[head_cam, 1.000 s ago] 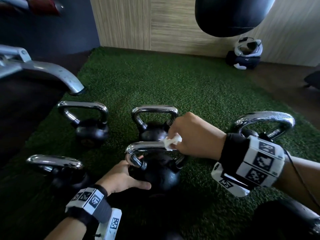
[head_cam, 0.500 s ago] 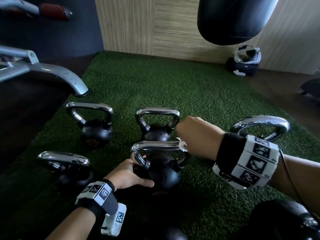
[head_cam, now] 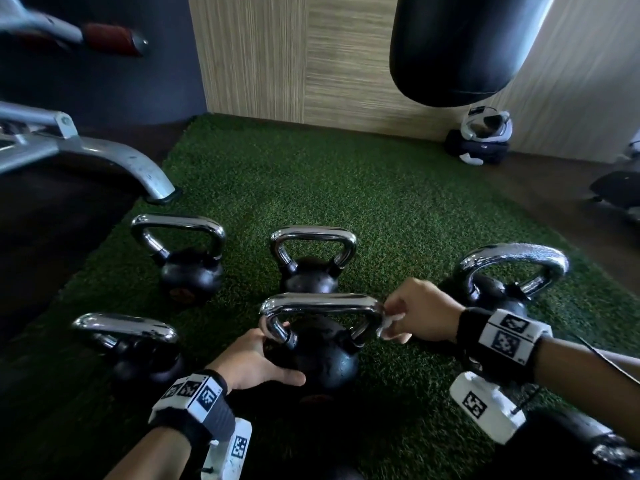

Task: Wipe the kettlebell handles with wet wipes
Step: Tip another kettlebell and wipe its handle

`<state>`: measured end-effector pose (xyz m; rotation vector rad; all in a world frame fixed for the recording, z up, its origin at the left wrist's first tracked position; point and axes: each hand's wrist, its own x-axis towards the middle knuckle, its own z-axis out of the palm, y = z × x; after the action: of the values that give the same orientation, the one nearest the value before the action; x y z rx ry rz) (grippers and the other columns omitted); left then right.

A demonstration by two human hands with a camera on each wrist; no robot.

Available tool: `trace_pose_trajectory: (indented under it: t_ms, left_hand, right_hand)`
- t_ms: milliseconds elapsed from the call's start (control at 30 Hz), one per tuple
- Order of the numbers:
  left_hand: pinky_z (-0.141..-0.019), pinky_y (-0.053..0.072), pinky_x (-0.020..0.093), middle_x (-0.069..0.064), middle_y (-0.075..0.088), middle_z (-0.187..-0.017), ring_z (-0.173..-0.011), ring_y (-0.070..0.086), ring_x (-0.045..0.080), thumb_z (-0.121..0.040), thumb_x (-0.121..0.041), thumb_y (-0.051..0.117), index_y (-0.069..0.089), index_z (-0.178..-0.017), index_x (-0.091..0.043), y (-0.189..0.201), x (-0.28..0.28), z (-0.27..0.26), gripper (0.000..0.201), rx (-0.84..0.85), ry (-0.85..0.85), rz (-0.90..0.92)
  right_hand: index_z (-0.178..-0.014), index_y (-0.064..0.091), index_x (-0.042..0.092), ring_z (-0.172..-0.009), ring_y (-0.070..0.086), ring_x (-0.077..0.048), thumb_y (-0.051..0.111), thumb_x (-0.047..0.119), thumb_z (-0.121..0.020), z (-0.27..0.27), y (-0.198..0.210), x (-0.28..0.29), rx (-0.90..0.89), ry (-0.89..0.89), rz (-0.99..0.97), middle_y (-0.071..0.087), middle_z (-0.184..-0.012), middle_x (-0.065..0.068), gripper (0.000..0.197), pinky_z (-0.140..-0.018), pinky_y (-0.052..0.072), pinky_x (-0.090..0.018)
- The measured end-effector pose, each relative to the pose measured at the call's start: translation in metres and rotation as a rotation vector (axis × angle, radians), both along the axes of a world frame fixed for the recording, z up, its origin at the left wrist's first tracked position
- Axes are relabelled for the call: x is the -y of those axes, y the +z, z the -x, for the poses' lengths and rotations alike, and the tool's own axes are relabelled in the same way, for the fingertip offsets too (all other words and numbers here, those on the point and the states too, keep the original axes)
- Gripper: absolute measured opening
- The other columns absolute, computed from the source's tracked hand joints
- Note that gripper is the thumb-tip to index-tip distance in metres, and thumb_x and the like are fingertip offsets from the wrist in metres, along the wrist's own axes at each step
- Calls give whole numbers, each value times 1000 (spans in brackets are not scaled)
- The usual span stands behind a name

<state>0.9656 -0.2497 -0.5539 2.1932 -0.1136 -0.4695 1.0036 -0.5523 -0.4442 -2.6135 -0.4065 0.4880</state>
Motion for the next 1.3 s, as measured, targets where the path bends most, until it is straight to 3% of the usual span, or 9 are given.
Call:
trace_pose_trajectory:
  t_ms: [100,233,400,533,667,833,967,1067,1300]
  left_hand:
    - [-100,38,11,-41,59,-112,-121,55,-10,-27,-81,87,72,-97,-52,-14,-3,-4,78,29,30,27]
    - [-111,44,24,-32,70,-114,-116,61,-9,-33,-78,90,75,-107,-44,-18,-4,-3,83,8,59,39]
    - [-100,52,25,-28,76,-96,-94,68,-10,-57,-54,96,75,-94,-43,0,-1,10,44,-36,71,-17]
    - [-83,55,23,-18,73,-92,-90,67,1,-62,-77,77,74,-99,-31,13,2,18,59,-79,45,-284]
    - [-66,47,18,-16,68,-69,-76,69,3,-83,-60,72,80,-93,-28,48,1,27,35,-67,-85,-452]
    - [-86,61,23,-6,81,-97,-93,76,8,-95,-40,69,80,-106,-19,103,9,37,26,-96,-59,106]
    - [-87,62,26,2,80,-105,-100,76,15,-92,-43,60,75,-115,-18,125,28,36,38,-106,6,438]
    - [-89,62,30,7,80,-106,-103,76,18,-89,-49,59,77,-112,-13,127,36,33,46,-69,44,552]
    - [-90,62,31,2,80,-108,-105,75,18,-89,-44,64,77,-113,-17,130,47,25,39,47,88,685]
  right_hand:
    - [-71,80,19,-69,79,-17,92,11,-74,0,-14,1,-45,-55,-92,79,-71,0,15,-73,66,-33]
    - [-76,81,14,-69,79,-15,92,9,-75,-2,-29,-1,-83,-77,-160,80,-74,1,12,-68,63,-25]
    - [-72,81,12,-67,73,-21,89,5,-76,3,-55,-6,-168,-190,-266,79,-75,-12,12,-69,65,-36]
    - [-78,81,19,-55,66,-12,91,20,-77,12,-53,3,-253,-104,-109,78,-78,-12,9,-53,54,-24]
    - [-89,79,21,-61,65,-4,88,19,-82,23,-30,9,-427,81,-71,75,-78,-2,11,-62,56,-21]
    - [-106,79,19,-88,75,-15,80,8,-88,30,17,3,-474,219,-262,80,-102,-7,21,-85,58,-26]
    - [-108,74,4,-89,74,-20,77,-12,-80,32,35,-17,-383,110,-629,79,-101,-9,32,-75,59,-26]
    - [-106,70,5,-86,70,-32,89,-2,-62,30,36,-35,-252,-20,-806,78,-97,-18,49,-73,57,-37]
    - [-116,62,28,-61,52,-8,89,-4,-67,35,32,-60,145,-173,-791,58,-74,4,64,-56,44,-23]
